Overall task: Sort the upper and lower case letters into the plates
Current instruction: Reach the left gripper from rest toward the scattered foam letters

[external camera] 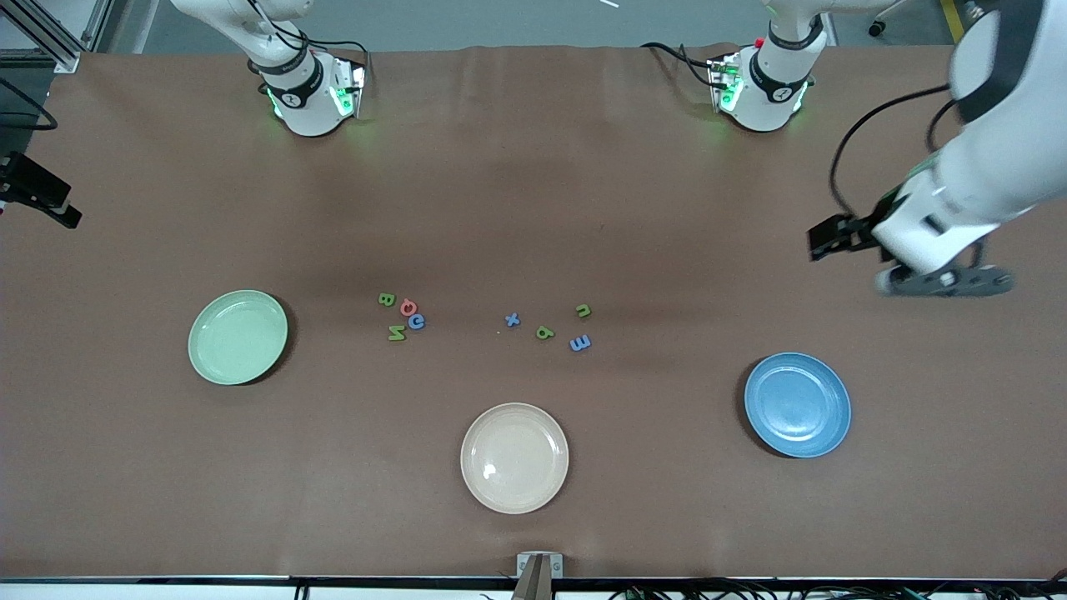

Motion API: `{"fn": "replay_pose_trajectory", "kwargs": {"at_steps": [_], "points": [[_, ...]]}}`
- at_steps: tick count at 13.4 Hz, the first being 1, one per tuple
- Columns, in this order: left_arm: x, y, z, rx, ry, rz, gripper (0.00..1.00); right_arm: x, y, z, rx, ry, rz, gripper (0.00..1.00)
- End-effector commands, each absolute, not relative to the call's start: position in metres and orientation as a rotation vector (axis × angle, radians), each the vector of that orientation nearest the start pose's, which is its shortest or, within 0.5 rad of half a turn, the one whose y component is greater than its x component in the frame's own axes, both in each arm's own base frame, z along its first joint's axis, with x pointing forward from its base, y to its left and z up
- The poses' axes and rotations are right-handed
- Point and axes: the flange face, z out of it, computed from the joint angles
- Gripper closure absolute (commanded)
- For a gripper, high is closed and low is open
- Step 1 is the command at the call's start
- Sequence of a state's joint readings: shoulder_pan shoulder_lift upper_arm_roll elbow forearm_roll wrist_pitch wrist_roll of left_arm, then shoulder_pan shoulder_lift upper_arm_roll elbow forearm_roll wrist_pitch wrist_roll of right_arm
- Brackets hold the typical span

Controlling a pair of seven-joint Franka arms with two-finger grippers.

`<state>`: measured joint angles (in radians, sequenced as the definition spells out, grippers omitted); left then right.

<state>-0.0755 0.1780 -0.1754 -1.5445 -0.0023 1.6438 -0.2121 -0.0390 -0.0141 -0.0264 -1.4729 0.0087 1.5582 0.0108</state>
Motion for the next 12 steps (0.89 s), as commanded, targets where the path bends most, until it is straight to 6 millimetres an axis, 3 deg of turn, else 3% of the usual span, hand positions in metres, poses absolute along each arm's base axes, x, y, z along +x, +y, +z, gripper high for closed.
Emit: {"fn": "replay_pose_trajectory", "kwargs": {"at_steps": [1, 4, 8, 9, 11, 12], "points": [[0.600, -0.179, 0.496, -3.139, 0.025, 0.067, 0.00, 0.546, -0.034, 0.681, -3.119, 0.120, -0.164, 0.00], [0.609, -0.241, 0.430, -3.150, -0.141, 0.086, 0.00, 0.546, -0.034, 0.681, -3.119, 0.118, -0.164, 0.00], [0.594, -0.329, 0.366, -3.136, -0.475, 0.055, 0.01, 0.548, -0.025, 0.678, -3.106, 0.099, -0.154, 0.00], [0.587, -0.346, 0.352, -3.124, -0.517, 0.073, 0.03, 0.554, -0.012, 0.669, -3.105, 0.071, -0.129, 0.00], [0.576, -0.370, 0.326, -3.116, -0.544, 0.097, 0.08, 0.569, 0.037, 0.642, -3.103, -0.051, -0.055, 0.00], [0.570, -0.381, 0.313, -3.111, -0.550, 0.107, 0.15, 0.576, 0.066, 0.624, -3.092, -0.119, -0.003, 0.00]]}}
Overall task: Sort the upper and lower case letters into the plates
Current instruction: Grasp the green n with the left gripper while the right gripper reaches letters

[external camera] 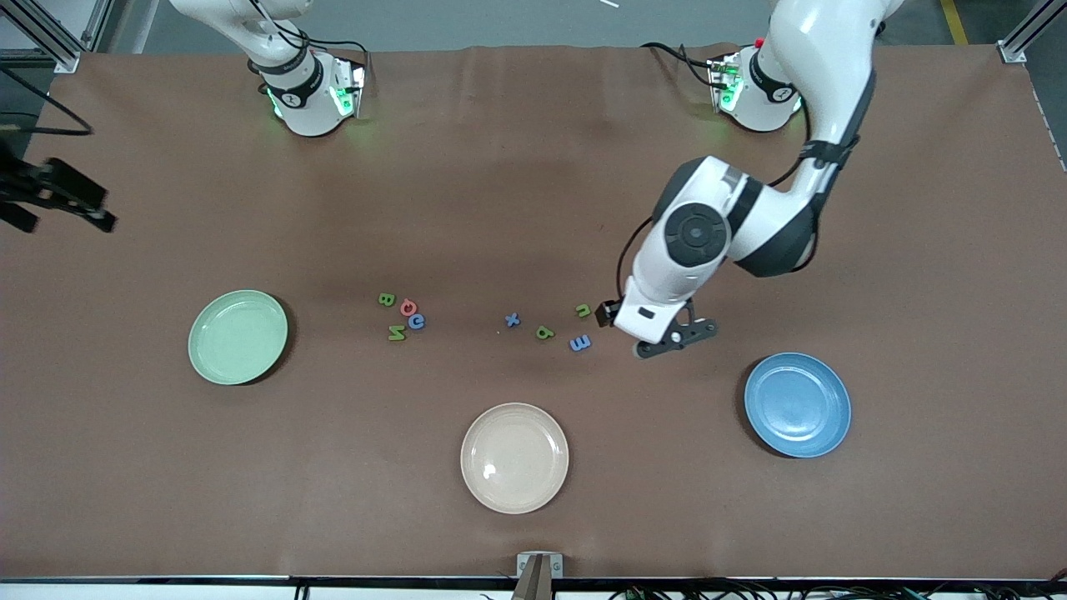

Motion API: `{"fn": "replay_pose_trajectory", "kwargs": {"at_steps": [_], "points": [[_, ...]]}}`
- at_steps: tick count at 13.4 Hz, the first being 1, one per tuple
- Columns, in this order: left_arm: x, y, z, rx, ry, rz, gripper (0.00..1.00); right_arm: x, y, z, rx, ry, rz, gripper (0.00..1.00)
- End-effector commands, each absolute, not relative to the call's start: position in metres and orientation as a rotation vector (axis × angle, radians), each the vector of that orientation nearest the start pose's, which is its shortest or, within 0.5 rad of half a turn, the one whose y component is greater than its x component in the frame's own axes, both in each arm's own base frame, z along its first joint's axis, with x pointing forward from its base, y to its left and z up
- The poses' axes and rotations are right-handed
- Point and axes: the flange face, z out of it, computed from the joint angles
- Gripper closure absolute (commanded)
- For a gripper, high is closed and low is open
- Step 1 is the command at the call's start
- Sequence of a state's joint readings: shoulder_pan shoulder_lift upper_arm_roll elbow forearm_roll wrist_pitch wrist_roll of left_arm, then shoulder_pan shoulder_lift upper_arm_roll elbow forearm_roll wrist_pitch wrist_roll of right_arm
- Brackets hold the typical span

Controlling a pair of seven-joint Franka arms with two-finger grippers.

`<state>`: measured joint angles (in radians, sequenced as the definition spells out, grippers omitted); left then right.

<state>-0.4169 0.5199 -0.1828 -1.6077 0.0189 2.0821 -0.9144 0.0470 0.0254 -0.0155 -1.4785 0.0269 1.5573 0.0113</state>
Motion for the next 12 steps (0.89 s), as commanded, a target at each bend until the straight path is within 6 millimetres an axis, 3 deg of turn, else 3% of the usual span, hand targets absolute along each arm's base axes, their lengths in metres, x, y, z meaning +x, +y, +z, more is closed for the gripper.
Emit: {"fn": "replay_pose_trajectory", "kwargs": {"at_steps": [1, 5, 7, 9, 12], "points": [[0.567, -0.388, 0.298, -3.107, -0.550, 0.126, 0.19, 0.582, 0.087, 0.606, -3.077, -0.167, 0.045, 0.00], [0.553, -0.415, 0.251, -3.104, -0.633, 0.126, 0.24, 0.597, 0.139, 0.556, -3.047, -0.280, 0.144, 0.00], [0.543, -0.428, 0.230, -3.093, -0.666, 0.136, 0.28, 0.594, 0.183, 0.544, -3.043, -0.387, 0.134, 0.00], [0.540, -0.434, 0.217, -3.104, -0.681, 0.126, 0.32, 0.597, 0.204, 0.517, -3.057, -0.439, 0.192, 0.00], [0.534, -0.438, 0.204, -3.084, -0.690, 0.146, 0.36, 0.611, 0.212, 0.477, -3.056, -0.394, 0.191, 0.00]]}}
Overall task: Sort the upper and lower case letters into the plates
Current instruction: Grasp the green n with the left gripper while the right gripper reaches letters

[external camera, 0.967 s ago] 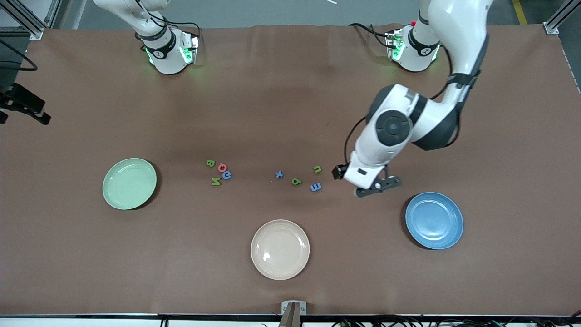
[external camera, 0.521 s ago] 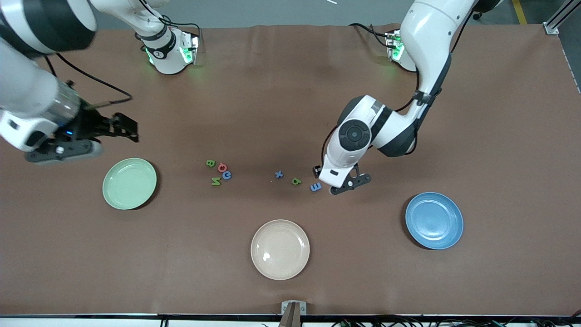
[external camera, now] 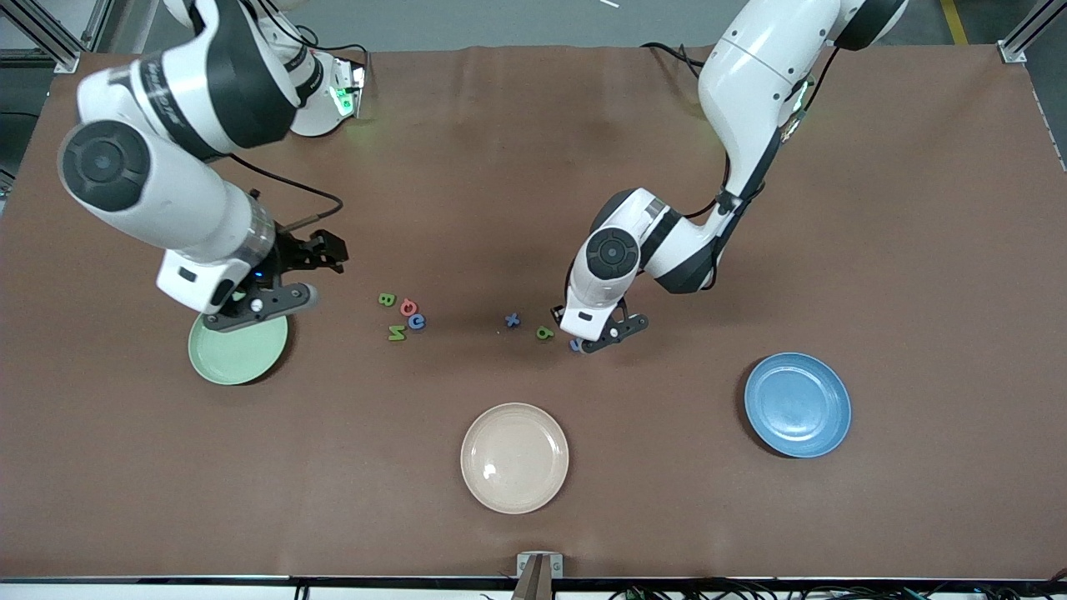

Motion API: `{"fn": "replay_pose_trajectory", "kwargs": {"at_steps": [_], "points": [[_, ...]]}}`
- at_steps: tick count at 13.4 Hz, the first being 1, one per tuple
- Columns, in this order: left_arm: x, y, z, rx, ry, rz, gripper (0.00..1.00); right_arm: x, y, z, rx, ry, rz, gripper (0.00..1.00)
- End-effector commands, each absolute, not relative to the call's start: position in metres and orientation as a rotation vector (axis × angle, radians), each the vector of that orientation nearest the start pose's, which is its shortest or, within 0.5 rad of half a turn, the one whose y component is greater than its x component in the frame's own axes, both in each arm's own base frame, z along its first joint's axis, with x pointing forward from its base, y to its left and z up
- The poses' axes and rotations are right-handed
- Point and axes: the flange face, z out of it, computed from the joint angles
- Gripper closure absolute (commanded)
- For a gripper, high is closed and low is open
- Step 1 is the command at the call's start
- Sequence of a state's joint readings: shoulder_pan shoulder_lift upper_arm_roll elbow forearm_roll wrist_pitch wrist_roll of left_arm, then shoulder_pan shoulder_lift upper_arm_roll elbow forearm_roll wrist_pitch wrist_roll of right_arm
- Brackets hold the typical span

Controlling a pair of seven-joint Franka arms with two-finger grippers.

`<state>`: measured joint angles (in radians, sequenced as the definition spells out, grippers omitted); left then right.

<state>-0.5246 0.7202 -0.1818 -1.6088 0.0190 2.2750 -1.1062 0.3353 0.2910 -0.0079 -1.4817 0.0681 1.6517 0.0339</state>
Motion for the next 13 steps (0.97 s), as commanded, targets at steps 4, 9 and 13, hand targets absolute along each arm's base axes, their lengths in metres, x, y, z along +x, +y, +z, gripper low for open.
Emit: {"fn": "replay_pose_trajectory", "kwargs": {"at_steps": [4, 9, 13], "points": [[0.526, -0.440, 0.191, -3.059, -0.702, 0.164, 0.40, 0.604, 0.234, 0.392, -3.087, -0.214, 0.174, 0.00], [0.520, -0.439, 0.178, -3.040, -0.701, 0.184, 0.43, 0.591, 0.225, 0.275, -3.098, -0.170, 0.125, 0.00], [0.520, -0.437, 0.175, -3.034, -0.704, 0.189, 0.53, 0.585, 0.219, 0.215, -3.106, -0.154, 0.117, 0.00]]}}
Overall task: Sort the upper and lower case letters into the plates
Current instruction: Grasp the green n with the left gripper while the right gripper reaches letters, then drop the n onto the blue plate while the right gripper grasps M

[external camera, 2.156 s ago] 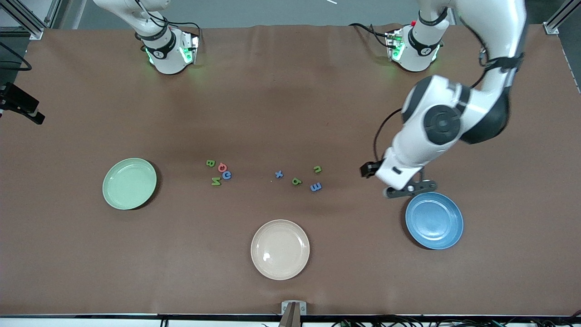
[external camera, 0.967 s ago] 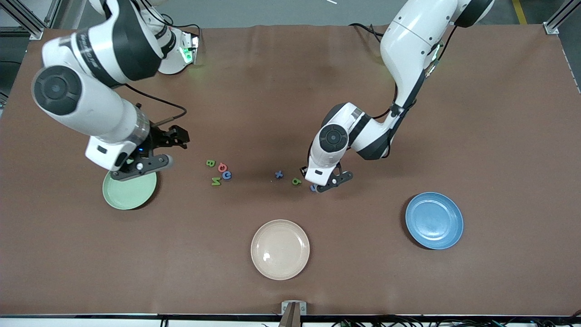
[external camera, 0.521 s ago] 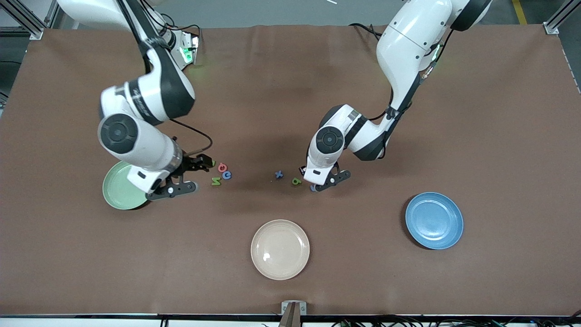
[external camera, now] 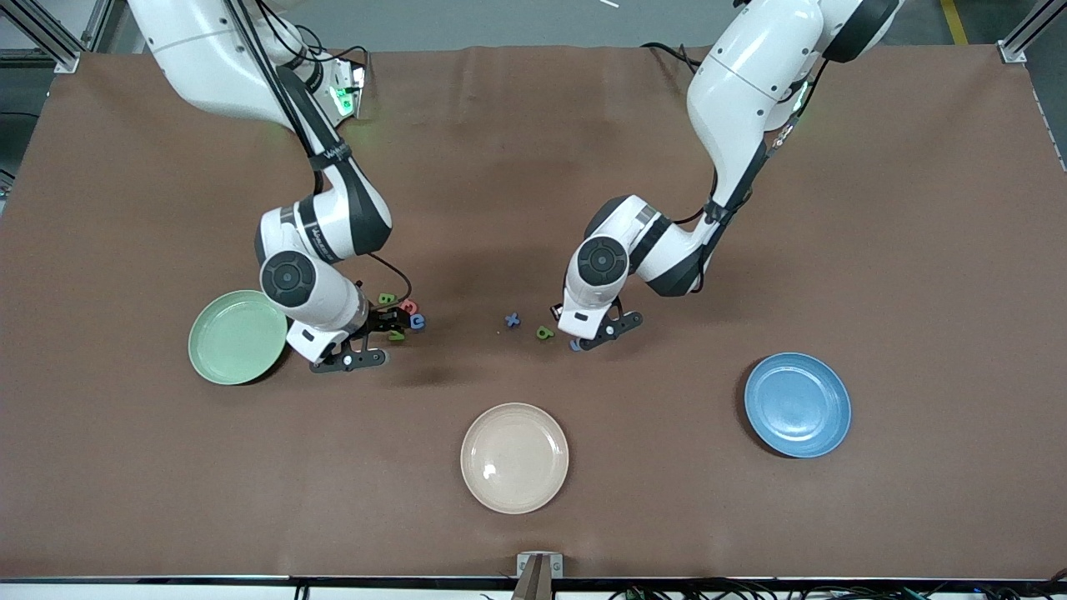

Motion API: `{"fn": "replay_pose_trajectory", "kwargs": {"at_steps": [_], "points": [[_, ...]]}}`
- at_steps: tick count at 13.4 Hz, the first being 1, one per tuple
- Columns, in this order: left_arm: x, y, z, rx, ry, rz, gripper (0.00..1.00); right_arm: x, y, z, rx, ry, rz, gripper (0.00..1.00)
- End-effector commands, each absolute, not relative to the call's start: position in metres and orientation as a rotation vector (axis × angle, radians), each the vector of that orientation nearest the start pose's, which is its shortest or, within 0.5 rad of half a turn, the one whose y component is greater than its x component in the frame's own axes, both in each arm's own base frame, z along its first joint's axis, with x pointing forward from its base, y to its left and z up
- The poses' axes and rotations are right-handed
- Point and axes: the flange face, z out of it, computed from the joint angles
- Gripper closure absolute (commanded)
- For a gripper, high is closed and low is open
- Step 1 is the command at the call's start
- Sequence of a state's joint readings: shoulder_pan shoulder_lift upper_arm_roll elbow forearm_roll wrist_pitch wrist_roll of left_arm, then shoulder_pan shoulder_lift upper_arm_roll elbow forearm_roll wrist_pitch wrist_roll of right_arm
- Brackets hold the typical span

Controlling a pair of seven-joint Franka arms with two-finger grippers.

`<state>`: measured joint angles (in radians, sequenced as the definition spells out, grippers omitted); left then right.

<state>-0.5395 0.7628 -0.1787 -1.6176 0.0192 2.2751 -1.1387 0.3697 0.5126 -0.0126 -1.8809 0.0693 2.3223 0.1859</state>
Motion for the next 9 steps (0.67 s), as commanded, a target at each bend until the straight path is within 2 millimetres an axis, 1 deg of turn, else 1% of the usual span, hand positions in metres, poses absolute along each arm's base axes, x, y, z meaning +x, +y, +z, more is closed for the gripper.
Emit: {"fn": "replay_pose_trajectory", "kwargs": {"at_steps": [1, 3, 4, 5, 6, 7, 9], "points": [[0.520, -0.437, 0.175, -3.034, -0.704, 0.189, 0.55, 0.583, 0.219, 0.203, -3.109, -0.154, 0.130, 0.00], [0.519, -0.436, 0.173, -3.030, -0.705, 0.191, 0.67, 0.585, 0.219, 0.196, -3.109, -0.153, 0.121, 0.01], [0.520, -0.435, 0.172, -3.027, -0.706, 0.193, 0.77, 0.585, 0.221, 0.191, -3.109, -0.157, 0.123, 0.03], [0.521, -0.433, 0.174, -3.027, -0.711, 0.192, 0.89, 0.585, 0.221, 0.188, -3.109, -0.155, 0.121, 0.08], [0.527, -0.428, 0.181, -3.027, -0.729, 0.186, 0.97, 0.585, 0.223, 0.188, -3.108, -0.157, 0.114, 0.10], [0.539, -0.417, 0.195, -3.031, -0.765, 0.166, 0.99, 0.585, 0.222, 0.186, -3.109, -0.157, 0.118, 0.15], [0.568, -0.382, 0.229, -3.025, -0.852, 0.137, 0.99, 0.582, 0.225, 0.183, -3.110, -0.166, 0.127, 0.24]]}}
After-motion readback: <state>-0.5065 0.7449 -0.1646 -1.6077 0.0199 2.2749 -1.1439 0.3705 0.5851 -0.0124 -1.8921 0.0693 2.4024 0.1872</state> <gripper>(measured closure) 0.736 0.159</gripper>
